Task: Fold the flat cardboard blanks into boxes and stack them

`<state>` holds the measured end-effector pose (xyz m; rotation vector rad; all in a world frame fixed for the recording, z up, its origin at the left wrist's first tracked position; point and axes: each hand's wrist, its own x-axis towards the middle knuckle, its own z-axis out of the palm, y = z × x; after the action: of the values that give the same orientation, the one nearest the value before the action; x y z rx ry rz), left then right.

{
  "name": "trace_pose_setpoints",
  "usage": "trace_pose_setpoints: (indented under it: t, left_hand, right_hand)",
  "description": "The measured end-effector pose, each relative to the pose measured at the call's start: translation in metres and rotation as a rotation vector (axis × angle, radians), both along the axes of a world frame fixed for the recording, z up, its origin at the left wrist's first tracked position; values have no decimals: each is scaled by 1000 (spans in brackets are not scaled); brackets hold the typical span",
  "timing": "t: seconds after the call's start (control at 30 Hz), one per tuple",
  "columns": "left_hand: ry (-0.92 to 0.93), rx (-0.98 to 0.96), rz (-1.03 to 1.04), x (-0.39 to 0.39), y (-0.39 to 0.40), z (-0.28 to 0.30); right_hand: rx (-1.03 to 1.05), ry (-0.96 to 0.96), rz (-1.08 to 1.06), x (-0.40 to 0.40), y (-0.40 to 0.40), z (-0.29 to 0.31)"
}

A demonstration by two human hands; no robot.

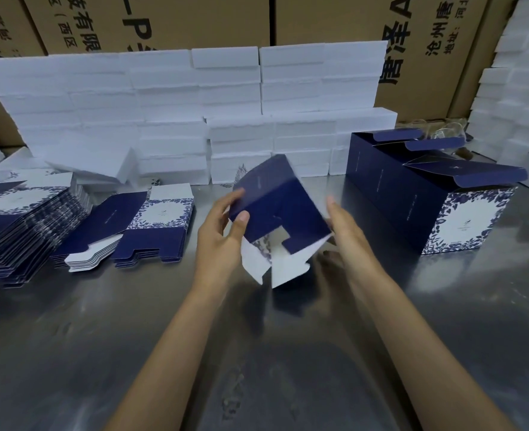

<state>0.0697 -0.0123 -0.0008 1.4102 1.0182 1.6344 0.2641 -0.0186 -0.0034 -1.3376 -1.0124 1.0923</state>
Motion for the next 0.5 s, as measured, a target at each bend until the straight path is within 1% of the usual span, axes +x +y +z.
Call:
trace_pose_setpoints:
  t: [0.07,0.1,0.17,0.27,0.33,0.4,0.5]
  left_hand:
    - [-200,-115,-19,1,2,-1]
    - [-271,-179,-46,1,3,-2]
    - [-302,-284,-88,3,3,-5]
    - [-236,-397,-136,9,4,-10]
    - [-158,-478,-178,14,3,-11]
    - [-20,-559,-221,19,0,-13]
    - [212,-707,-344,23,-7,-15]
  right_hand:
    - [-90,60,-17,3,4,0]
    - [-106,95,-3,4,4,1]
    - [-59,131,55,1,2,3]
    - [117,157,65,-2,-3,8]
    - [224,161,62,-2,-7,11]
    - [304,134,83,-1,-10,12]
    - [365,4,113,3,-12,15]
